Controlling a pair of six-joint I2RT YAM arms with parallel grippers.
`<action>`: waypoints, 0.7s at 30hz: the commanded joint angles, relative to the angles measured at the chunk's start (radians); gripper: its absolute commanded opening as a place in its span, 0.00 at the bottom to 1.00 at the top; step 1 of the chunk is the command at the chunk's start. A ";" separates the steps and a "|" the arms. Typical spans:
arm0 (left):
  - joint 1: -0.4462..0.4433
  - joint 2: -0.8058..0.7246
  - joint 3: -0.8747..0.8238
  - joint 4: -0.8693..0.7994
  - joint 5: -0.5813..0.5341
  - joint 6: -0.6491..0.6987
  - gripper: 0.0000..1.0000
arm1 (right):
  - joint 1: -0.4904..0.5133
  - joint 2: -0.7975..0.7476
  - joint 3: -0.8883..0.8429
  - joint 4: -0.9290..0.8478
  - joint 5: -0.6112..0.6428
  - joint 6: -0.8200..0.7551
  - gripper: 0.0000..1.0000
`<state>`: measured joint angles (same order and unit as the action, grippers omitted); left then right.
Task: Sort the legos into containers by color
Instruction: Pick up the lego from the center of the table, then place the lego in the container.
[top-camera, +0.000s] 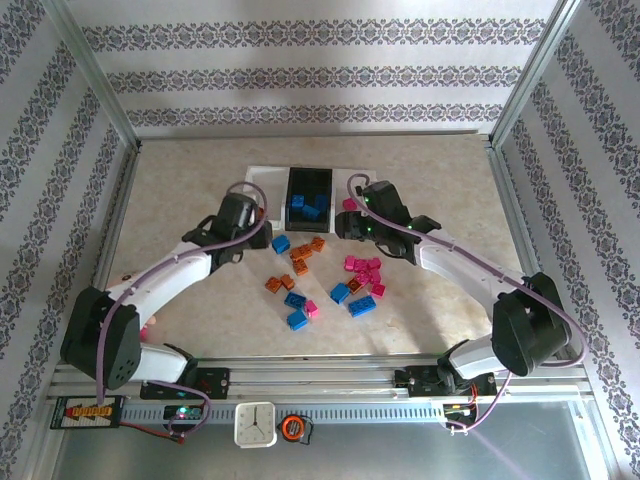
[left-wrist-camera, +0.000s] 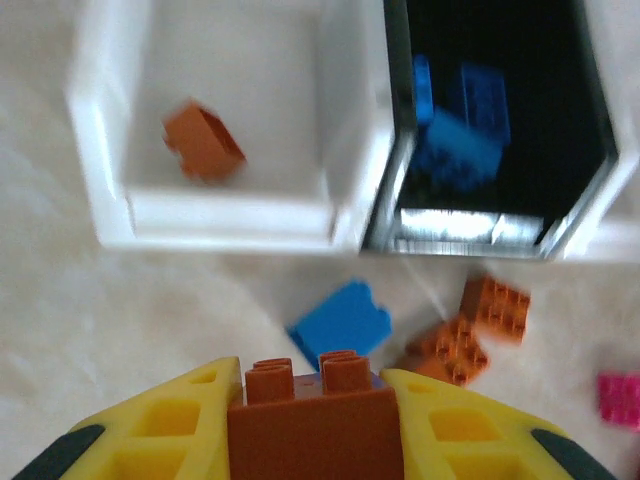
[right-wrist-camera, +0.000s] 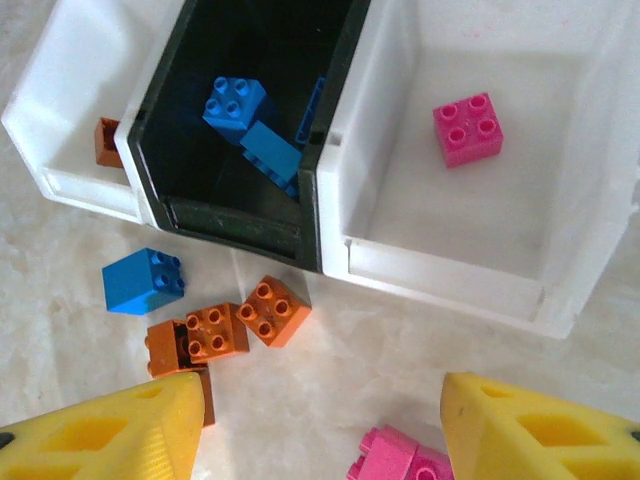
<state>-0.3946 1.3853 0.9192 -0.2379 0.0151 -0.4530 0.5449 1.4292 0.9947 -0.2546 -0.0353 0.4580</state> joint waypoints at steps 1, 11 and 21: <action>0.052 0.076 0.104 0.023 0.009 -0.019 0.26 | -0.008 -0.039 -0.039 0.013 -0.008 0.027 0.64; 0.134 0.460 0.416 0.044 0.003 -0.022 0.27 | -0.008 -0.117 -0.128 -0.006 -0.013 0.041 0.64; 0.135 0.545 0.534 0.025 0.052 -0.042 0.66 | -0.009 -0.203 -0.202 -0.058 -0.012 0.045 0.68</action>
<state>-0.2668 1.9781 1.4296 -0.2043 0.0387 -0.4778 0.5449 1.2552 0.8097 -0.2790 -0.0425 0.4953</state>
